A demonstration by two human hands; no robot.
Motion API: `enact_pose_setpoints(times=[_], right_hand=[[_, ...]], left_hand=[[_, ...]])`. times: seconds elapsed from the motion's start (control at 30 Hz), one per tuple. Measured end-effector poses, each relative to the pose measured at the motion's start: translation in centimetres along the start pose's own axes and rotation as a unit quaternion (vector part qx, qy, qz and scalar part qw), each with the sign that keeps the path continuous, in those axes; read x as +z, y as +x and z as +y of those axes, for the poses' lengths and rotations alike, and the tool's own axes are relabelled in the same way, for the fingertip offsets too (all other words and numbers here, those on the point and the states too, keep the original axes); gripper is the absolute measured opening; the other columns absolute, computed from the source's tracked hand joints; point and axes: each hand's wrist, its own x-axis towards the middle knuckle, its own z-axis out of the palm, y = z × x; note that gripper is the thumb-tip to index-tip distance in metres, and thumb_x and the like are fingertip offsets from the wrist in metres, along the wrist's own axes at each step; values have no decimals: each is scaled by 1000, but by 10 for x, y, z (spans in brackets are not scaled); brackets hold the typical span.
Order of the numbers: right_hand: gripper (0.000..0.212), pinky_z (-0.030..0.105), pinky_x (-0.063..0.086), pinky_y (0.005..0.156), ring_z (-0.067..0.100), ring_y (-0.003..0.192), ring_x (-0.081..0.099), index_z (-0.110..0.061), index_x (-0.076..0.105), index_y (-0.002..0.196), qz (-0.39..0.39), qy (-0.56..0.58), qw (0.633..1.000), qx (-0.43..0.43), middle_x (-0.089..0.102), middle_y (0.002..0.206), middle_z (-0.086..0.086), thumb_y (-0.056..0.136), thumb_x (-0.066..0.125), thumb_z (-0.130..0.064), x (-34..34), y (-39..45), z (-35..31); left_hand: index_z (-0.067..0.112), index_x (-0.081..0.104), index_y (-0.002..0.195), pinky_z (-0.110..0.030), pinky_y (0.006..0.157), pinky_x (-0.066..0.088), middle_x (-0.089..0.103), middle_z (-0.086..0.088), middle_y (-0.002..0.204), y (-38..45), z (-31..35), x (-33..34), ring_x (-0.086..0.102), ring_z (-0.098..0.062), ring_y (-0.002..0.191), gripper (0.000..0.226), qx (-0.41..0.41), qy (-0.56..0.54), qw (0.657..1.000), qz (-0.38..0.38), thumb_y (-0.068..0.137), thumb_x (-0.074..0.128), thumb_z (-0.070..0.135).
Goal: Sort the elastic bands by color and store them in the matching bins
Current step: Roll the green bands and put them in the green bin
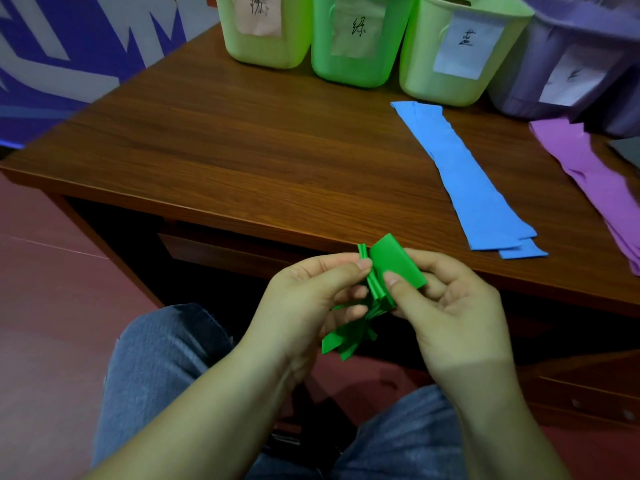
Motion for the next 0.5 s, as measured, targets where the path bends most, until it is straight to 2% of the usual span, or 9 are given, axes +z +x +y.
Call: enact_pose_setpoints(times=[0.27,0.5], right_hand=[[23,17,54,62,11,76,72,-18,69,92,-22,-6,1000,5,75,80,-1,87,58,1,0,0,1],[26,16,54,63,7,76,71,-23,69,90,-15,-31,999,-12,75,77,-6,88,57,1,-1,0,3]], left_hand=[[8,67,80,-14,43,48,64,-2,57,0,0,3,57,-3,46,3,-4,0,1000,-8,79,64,6],[7,67,80,-14,44,49,64,-4,58,-1,0,3,59,-3,47,3,7,3,1000,-4,80,65,6]])
